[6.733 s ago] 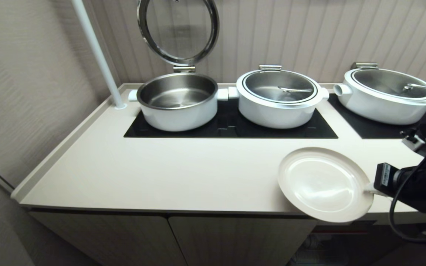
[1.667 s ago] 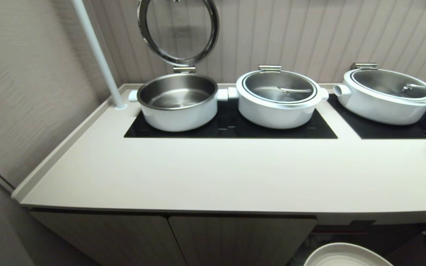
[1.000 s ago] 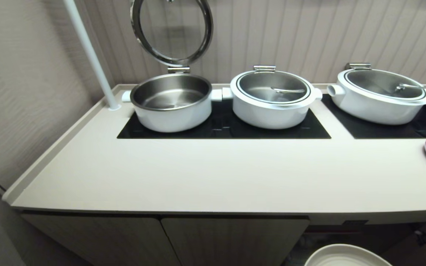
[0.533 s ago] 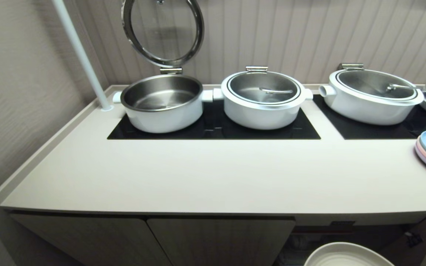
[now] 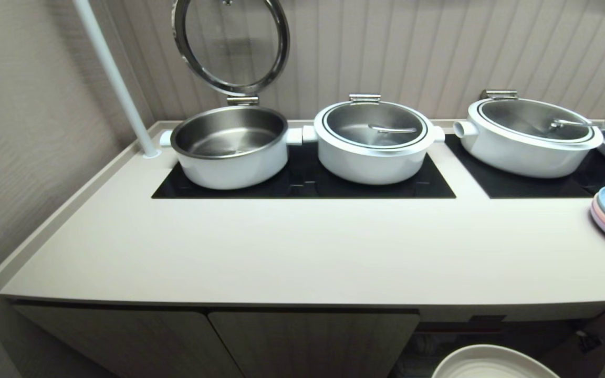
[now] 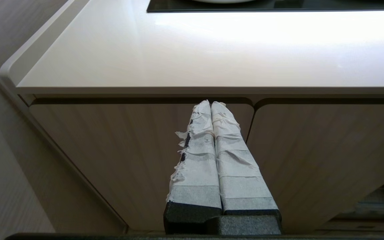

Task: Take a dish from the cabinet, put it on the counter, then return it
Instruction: Put it back into the cabinet

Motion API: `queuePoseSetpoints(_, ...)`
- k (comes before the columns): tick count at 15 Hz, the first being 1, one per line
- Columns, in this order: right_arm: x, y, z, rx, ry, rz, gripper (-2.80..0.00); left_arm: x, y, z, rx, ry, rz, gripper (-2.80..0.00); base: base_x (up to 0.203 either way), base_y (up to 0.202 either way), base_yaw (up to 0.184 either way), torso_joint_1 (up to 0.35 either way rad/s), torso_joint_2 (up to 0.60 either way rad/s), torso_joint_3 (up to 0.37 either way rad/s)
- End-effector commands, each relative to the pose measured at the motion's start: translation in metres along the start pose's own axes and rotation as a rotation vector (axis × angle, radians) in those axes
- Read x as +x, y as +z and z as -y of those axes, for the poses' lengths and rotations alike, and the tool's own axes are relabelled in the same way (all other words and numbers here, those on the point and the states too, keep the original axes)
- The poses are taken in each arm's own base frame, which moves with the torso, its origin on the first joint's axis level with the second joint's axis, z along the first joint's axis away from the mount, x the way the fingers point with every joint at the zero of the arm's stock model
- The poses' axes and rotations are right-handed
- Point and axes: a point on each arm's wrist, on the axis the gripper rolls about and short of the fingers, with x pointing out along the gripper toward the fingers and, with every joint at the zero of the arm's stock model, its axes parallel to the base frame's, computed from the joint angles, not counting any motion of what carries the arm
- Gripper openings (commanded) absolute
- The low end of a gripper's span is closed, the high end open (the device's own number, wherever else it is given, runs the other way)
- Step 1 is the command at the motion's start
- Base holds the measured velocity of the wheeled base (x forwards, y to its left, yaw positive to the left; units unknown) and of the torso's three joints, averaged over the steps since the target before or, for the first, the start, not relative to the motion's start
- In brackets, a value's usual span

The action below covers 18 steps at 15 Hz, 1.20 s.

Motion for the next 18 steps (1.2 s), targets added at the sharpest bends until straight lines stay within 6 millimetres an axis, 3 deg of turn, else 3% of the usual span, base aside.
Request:
queuePoseSetpoints(1,0.000,0.000,0.000,0.004,-0.001,-0.003,-2.80,0.000,0.000,0.000,0.000,0.000,0.000,-2.80,0.000,0.000,0.000,0.000,0.00,0.000)
queuePoseSetpoints(18,-0.010,0.005,-0.005,0.002,0.023,0.009,-2.80,0.000,0.000,0.000,0.000,0.000,0.000,-2.80,0.000,0.000,0.000,0.000,0.00,0.000)
